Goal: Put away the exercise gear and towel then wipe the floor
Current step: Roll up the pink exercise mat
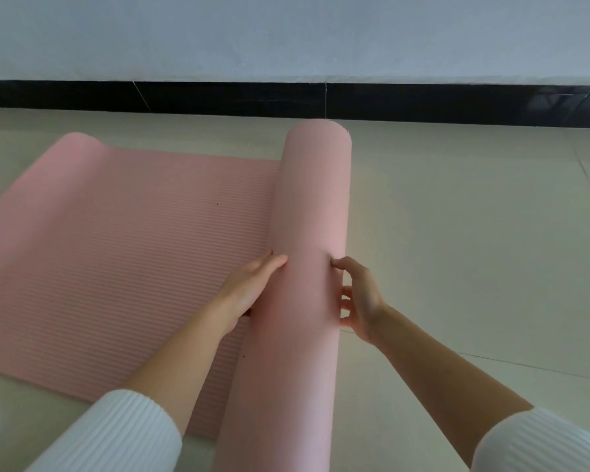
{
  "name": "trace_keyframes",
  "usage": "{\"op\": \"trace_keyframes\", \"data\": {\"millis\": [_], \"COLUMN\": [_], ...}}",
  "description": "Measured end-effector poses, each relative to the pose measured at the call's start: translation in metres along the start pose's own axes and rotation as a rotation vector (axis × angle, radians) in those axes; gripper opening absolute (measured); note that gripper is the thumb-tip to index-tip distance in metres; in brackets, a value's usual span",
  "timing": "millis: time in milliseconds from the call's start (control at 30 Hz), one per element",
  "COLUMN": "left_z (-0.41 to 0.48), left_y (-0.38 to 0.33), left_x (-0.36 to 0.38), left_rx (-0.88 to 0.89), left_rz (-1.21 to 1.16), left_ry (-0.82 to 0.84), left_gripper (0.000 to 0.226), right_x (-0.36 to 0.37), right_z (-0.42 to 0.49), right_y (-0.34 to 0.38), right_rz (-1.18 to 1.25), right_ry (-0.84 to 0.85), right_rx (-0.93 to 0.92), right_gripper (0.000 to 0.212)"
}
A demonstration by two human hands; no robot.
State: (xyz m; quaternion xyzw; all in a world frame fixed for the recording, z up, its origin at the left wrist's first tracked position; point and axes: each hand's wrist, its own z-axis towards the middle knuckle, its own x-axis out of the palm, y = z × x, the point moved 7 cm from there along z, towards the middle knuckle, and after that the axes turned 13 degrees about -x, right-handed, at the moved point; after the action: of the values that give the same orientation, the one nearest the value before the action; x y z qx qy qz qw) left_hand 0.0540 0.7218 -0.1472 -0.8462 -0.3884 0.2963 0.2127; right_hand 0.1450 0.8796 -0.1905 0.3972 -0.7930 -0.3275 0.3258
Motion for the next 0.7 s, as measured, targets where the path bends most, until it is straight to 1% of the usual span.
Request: {"op": "trace_keyframes", "data": {"millis": [133, 233, 333, 400, 467, 500, 533, 600, 633, 700], "left_z": [0.0, -0.007, -0.015, -0.023, -0.035, -0.041, -0.047, -0.056, -0.06, -0.068], "left_y": [-0.008, -0.017, -0.025, -0.03, -0.037, -0.04, -0.043, -0.049, -0.051, -0.056], "left_x": [0.036, 0.073, 0.112, 0.139, 0.168, 0.183, 0.198, 0.228, 0.243, 0.27], "left_rx": [0.051, 0.094, 0.098, 0.097, 0.119, 0.133, 0.145, 0.167, 0.172, 0.187], "left_rz": [0.108, 0.138, 0.176, 0.194, 0.221, 0.237, 0.251, 0.278, 0.292, 0.322], "left_ry": [0.122, 0.229, 0.317, 0.35, 0.392, 0.409, 0.425, 0.458, 0.475, 0.509], "left_gripper": [0.075, 0.077, 0.082, 0.082, 0.083, 0.084, 0.085, 0.086, 0.086, 0.087], "right_x": [-0.04, -0.08, -0.122, -0.151, -0.181, -0.197, -0.212, -0.237, -0.25, -0.276], "right_z": [-0.006, -0.014, -0.025, -0.035, -0.047, -0.053, -0.06, -0.073, -0.08, -0.093], "right_y": [0.01, 0.018, 0.027, 0.032, 0.034, 0.034, 0.035, 0.04, 0.041, 0.044], "right_rz": [-0.037, -0.083, -0.106, -0.104, -0.101, -0.1, -0.095, -0.073, -0.065, -0.062], "right_ry": [-0.083, -0.129, -0.172, -0.216, -0.261, -0.282, -0.295, -0.307, -0.313, -0.344], "right_rx": [-0.015, -0.031, -0.038, -0.036, -0.03, -0.026, -0.028, -0.047, -0.057, -0.065], "right_gripper": [0.037, 0.037, 0.039, 0.047, 0.06, 0.063, 0.059, 0.043, 0.038, 0.035]}}
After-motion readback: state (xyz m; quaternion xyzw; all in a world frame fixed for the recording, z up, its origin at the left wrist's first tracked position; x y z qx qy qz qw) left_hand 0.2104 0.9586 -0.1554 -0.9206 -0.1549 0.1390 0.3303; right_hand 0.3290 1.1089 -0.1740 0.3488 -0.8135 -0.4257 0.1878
